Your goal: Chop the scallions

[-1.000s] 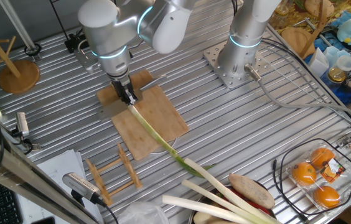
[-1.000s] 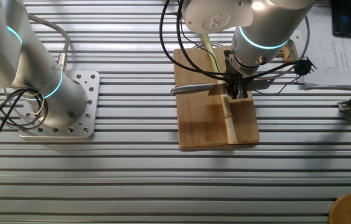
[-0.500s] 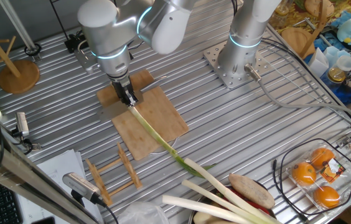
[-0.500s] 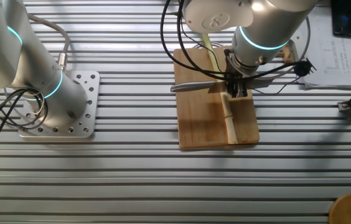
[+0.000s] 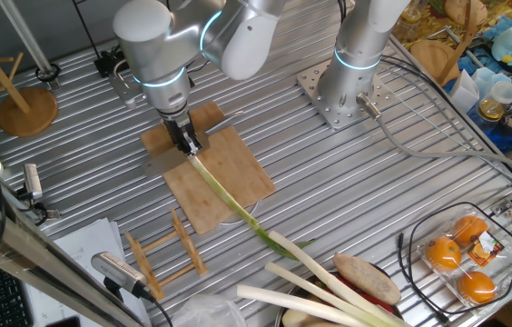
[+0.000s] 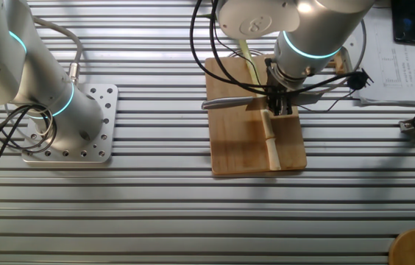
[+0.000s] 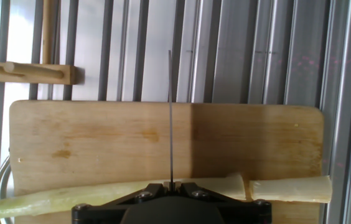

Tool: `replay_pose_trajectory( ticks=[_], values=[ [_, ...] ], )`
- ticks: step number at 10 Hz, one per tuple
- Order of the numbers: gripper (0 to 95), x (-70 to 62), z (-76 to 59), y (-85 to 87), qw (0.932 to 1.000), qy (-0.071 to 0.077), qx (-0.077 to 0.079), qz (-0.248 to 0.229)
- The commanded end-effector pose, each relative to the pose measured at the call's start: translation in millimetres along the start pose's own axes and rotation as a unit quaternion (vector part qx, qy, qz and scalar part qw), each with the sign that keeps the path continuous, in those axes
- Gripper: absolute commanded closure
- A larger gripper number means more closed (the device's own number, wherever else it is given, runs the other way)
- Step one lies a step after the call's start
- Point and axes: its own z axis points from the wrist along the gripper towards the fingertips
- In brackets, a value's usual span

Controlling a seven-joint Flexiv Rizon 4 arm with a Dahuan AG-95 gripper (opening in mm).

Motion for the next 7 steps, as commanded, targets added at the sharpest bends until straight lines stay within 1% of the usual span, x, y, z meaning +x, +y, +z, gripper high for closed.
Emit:
replay_pose_trajectory(
  ticks=[1, 7],
  values=[
    [95.0, -0.4, 0.5, 0.0, 1.0, 0.0, 0.0, 0.0],
    [95.0, 0.4, 4.9, -0.3, 1.0, 0.0, 0.0, -0.002]
  ],
)
